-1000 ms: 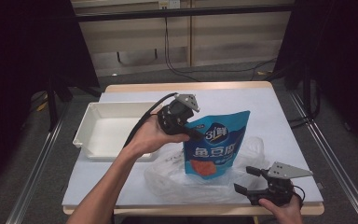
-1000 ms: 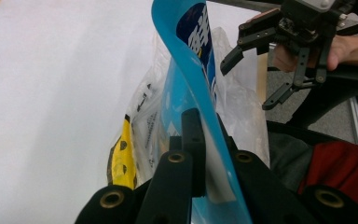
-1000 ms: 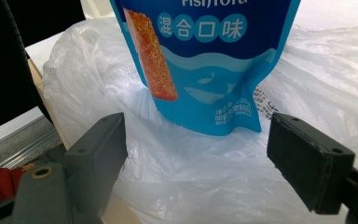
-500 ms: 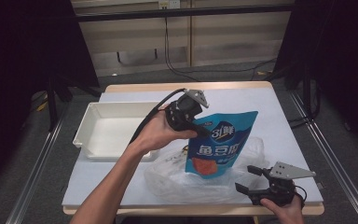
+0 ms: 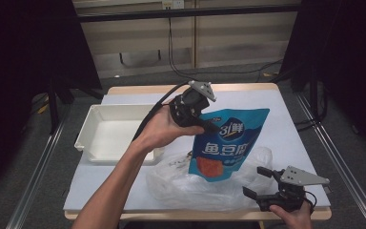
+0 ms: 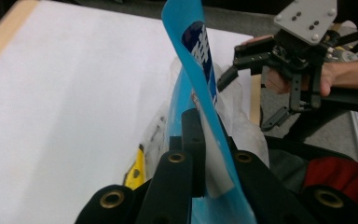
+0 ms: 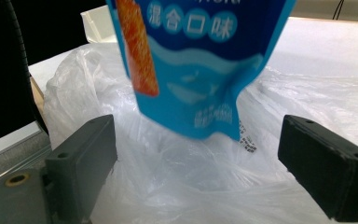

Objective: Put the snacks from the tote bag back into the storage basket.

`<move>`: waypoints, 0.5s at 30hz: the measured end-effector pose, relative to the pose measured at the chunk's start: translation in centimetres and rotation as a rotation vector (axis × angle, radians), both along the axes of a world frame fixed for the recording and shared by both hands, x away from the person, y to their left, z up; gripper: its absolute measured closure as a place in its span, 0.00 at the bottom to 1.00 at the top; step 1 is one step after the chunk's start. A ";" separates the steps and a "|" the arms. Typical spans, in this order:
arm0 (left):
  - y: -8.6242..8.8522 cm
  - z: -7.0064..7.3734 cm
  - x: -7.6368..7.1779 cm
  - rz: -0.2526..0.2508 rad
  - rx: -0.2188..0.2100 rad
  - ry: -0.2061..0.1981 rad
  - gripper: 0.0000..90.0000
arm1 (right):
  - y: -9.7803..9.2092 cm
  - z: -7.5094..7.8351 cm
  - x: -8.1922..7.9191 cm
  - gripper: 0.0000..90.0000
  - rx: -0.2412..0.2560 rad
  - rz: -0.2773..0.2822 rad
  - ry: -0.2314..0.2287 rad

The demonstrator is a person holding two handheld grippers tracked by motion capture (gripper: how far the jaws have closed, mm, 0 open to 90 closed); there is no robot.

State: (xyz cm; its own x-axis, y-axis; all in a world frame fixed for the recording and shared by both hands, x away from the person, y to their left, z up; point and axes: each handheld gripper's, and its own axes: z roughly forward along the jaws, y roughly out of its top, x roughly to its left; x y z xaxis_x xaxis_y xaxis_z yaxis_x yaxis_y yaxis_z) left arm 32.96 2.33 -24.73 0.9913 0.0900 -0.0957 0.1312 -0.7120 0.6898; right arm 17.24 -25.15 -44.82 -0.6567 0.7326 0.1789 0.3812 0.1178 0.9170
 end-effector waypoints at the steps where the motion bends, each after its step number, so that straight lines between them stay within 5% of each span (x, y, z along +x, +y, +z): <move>1: 0.1 0.3 0.0 -0.003 0.002 -0.003 1.00 | 0.0 0.0 0.0 0.12 0.002 -0.001 -0.001; 15: 3.1 3.8 0.4 0.018 -0.035 -0.040 1.00 | 0.0 0.2 -0.2 0.11 0.010 0.001 -0.015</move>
State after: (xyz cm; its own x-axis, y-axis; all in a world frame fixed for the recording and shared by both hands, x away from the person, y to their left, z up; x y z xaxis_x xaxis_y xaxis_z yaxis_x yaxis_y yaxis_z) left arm 33.32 5.41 -20.96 0.9927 0.1052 -0.0596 0.1158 -0.6855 0.7189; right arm 17.07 -25.12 -44.62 -0.6600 0.7303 0.1764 0.3673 0.1089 0.9237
